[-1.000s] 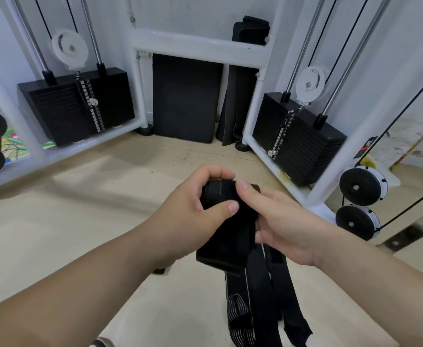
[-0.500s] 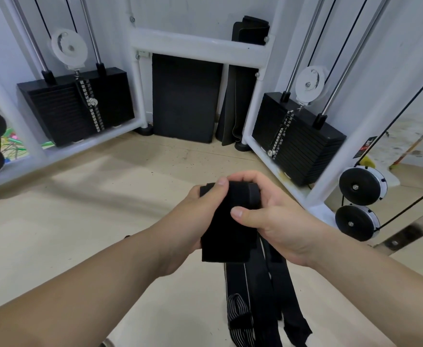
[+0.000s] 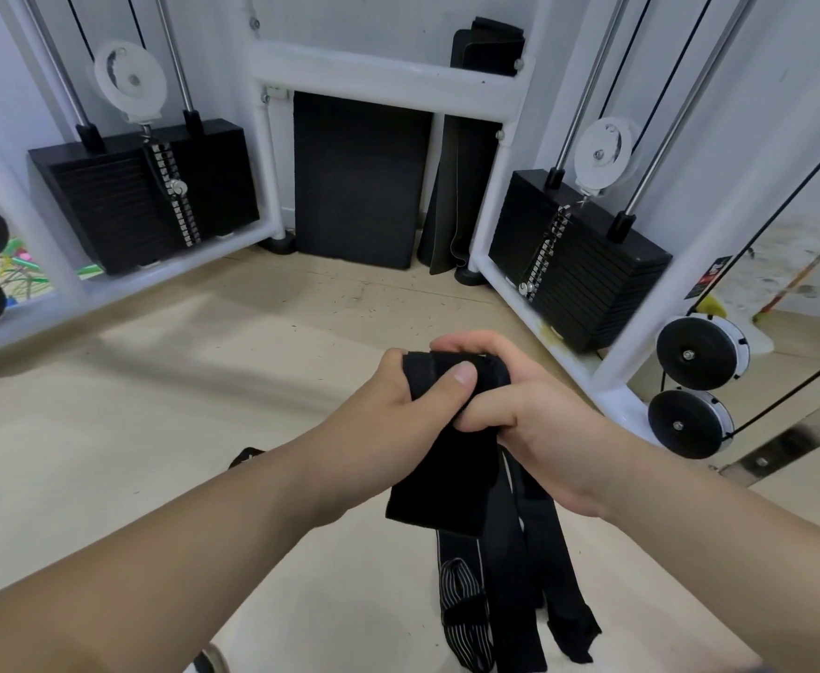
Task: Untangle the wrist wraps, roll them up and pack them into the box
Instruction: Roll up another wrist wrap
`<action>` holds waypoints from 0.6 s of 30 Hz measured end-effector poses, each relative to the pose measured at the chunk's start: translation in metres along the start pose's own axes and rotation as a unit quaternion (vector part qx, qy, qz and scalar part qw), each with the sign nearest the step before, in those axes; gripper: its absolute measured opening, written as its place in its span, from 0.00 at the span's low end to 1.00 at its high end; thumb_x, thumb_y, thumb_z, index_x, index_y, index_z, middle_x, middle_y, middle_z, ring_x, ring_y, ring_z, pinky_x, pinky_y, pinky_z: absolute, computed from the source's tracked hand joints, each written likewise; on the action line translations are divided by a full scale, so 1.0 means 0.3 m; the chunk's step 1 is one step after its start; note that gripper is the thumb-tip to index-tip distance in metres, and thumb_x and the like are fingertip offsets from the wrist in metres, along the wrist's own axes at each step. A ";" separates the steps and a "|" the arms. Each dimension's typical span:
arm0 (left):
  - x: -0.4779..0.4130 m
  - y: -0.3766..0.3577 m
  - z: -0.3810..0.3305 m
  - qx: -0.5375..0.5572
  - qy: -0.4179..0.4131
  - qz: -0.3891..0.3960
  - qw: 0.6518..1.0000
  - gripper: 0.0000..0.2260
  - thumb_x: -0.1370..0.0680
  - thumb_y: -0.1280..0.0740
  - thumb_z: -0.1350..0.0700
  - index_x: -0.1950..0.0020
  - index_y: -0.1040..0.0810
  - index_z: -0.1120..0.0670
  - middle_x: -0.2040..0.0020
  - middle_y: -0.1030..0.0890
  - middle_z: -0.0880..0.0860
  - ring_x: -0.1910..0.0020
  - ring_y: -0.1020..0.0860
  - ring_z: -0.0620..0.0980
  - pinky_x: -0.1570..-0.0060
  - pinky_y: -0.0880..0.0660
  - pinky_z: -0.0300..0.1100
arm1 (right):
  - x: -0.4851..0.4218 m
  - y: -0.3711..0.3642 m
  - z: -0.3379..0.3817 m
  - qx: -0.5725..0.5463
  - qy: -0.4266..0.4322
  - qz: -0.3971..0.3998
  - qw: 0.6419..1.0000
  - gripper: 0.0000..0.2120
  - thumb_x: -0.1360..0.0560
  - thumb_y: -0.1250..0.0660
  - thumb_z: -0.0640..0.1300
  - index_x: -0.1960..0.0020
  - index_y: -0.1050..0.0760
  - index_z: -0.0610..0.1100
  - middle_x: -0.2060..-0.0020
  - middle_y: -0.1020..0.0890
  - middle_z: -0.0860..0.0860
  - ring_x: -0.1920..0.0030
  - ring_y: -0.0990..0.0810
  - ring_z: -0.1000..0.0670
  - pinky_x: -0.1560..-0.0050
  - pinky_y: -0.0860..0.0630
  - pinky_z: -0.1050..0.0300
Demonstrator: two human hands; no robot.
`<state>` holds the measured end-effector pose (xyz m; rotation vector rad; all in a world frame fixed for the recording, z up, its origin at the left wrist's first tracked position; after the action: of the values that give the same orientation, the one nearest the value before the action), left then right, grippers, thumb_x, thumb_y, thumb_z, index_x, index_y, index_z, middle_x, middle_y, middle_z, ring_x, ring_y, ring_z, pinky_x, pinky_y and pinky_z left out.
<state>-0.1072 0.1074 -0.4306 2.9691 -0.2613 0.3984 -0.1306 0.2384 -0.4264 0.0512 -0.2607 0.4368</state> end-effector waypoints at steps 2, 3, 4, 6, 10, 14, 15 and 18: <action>-0.002 0.006 -0.002 0.011 -0.004 0.002 1.000 0.15 0.19 0.34 0.37 0.37 0.27 0.43 0.43 0.16 0.44 0.45 0.16 0.40 0.45 0.19 0.41 | 0.001 -0.001 -0.004 -0.033 -0.010 0.012 0.999 0.30 0.35 0.31 0.37 0.35 0.20 0.57 0.39 0.16 0.39 0.42 0.14 0.39 0.45 0.15 0.46; -0.005 0.014 -0.005 0.023 -0.005 0.001 1.000 0.14 0.19 0.33 0.39 0.37 0.26 0.43 0.43 0.15 0.45 0.44 0.16 0.41 0.42 0.18 0.44 | -0.001 -0.006 -0.003 -0.059 -0.012 0.024 0.998 0.29 0.32 0.29 0.38 0.34 0.21 0.57 0.38 0.16 0.40 0.40 0.14 0.39 0.41 0.16 0.43; -0.007 0.022 -0.010 0.036 -0.008 0.002 0.999 0.12 0.18 0.32 0.41 0.37 0.25 0.43 0.43 0.15 0.45 0.44 0.15 0.43 0.41 0.18 0.47 | -0.004 -0.009 -0.001 -0.085 -0.015 0.030 0.996 0.27 0.28 0.27 0.41 0.32 0.22 0.58 0.37 0.15 0.42 0.38 0.14 0.40 0.37 0.17 0.42; -0.011 0.029 -0.025 0.048 -0.026 0.014 0.998 0.10 0.17 0.31 0.46 0.37 0.24 0.45 0.45 0.14 0.48 0.46 0.14 0.46 0.43 0.15 0.50 | -0.015 -0.001 -0.004 -0.106 -0.033 0.027 0.993 0.21 0.19 0.30 0.52 0.27 0.25 0.57 0.35 0.15 0.46 0.35 0.15 0.44 0.31 0.21 0.41; -0.005 0.018 -0.043 0.047 -0.058 0.042 0.996 0.11 0.17 0.30 0.54 0.36 0.25 0.45 0.47 0.14 0.49 0.48 0.13 0.49 0.50 0.14 0.50 | -0.026 0.015 -0.029 -0.058 -0.097 0.064 0.991 0.27 0.16 0.39 0.63 0.28 0.21 0.45 0.34 0.16 0.43 0.33 0.17 0.41 0.27 0.25 0.39; -0.013 0.028 -0.033 0.032 -0.077 0.027 0.996 0.14 0.19 0.28 0.54 0.35 0.23 0.43 0.45 0.14 0.47 0.46 0.14 0.46 0.49 0.14 0.47 | -0.019 0.025 -0.015 -0.012 -0.107 0.084 0.991 0.28 0.18 0.39 0.64 0.31 0.19 0.45 0.37 0.14 0.42 0.36 0.15 0.38 0.30 0.23 0.35; -0.015 0.029 -0.028 0.031 -0.075 0.025 0.996 0.15 0.19 0.27 0.54 0.34 0.23 0.42 0.44 0.15 0.47 0.45 0.14 0.46 0.48 0.14 0.47 | -0.017 0.027 -0.018 -0.004 -0.112 0.085 0.990 0.29 0.18 0.39 0.65 0.30 0.20 0.44 0.37 0.14 0.41 0.37 0.15 0.37 0.31 0.23 0.34; -0.031 0.047 0.000 0.033 -0.041 -0.007 0.999 0.26 0.24 0.22 0.51 0.28 0.26 0.40 0.38 0.17 0.47 0.45 0.13 0.47 0.47 0.14 0.49 | -0.015 0.036 -0.019 -0.021 -0.098 0.056 0.993 0.26 0.17 0.36 0.60 0.28 0.24 0.44 0.38 0.14 0.40 0.38 0.14 0.36 0.35 0.20 0.33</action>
<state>-0.1186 0.0951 -0.4317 3.0545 -0.2397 0.2880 -0.1377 0.2468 -0.4332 0.0385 -0.4668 0.5390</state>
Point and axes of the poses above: each hand's wrist, its own x-axis away from the middle knuckle, its own y-axis out of the back of the hand, z = x × y, the point moved 7 cm from there along -x, towards the middle knuckle
